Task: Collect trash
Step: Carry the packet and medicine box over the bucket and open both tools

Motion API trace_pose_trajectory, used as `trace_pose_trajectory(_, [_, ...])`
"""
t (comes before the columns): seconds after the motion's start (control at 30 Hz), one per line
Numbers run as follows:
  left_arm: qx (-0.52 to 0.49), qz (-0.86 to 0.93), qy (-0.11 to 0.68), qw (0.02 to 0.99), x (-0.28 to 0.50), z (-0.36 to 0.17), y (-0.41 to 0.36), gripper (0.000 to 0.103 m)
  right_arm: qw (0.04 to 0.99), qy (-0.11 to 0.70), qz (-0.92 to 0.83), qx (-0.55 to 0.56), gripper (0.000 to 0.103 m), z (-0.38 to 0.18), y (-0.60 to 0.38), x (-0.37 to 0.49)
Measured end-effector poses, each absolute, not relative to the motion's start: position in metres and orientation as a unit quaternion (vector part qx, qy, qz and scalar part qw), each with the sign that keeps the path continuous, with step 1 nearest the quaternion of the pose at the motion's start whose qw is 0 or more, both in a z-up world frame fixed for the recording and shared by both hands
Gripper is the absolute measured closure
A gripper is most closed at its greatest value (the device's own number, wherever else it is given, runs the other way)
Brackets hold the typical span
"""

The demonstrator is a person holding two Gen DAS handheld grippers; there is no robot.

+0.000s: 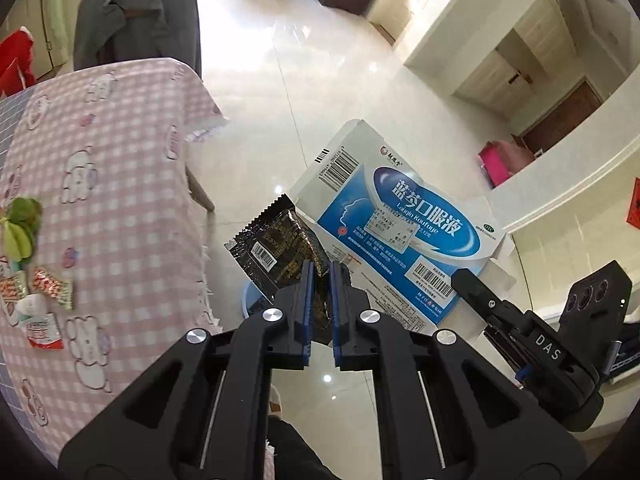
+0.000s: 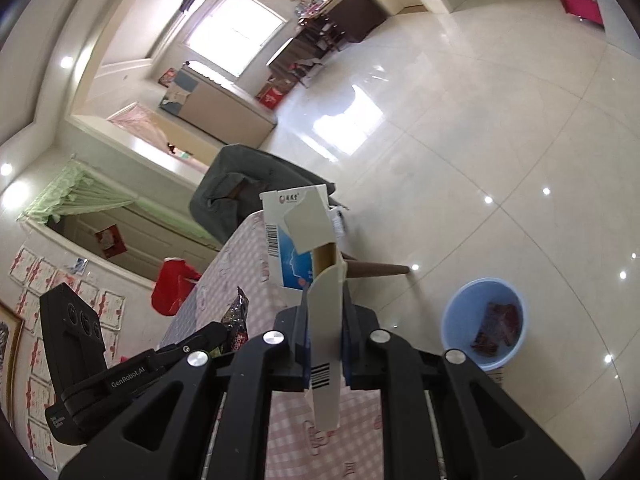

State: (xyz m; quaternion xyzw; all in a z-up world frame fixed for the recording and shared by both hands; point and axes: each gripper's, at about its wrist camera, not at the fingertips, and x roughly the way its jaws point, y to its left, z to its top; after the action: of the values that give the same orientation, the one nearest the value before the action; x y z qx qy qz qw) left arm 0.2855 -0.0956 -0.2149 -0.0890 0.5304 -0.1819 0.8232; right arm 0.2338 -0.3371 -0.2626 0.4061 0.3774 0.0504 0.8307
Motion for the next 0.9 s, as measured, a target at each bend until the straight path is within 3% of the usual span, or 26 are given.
trace_pose_trajectory(0.27, [-0.074,-0.184,0.551,0.811,0.304,-0.238,-0.122,0.095,0.822,0.393,0.024,0.411,0.087,-0.281,-0.354,0.241])
trace_pose_trajectory(0.43, [-0.068,-0.184,0.563,0.803,0.31,-0.249,-0.135,0.095,0.801,0.433,-0.004,0.414,0.068,-0.302,-0.358,0.249])
trace_pose_trajectory(0.9, [-0.047,-0.204,0.574,0.792,0.314,-0.26,-0.164,0.097,0.853,0.429,-0.009,0.298,0.061,-0.273,-0.336,0.254])
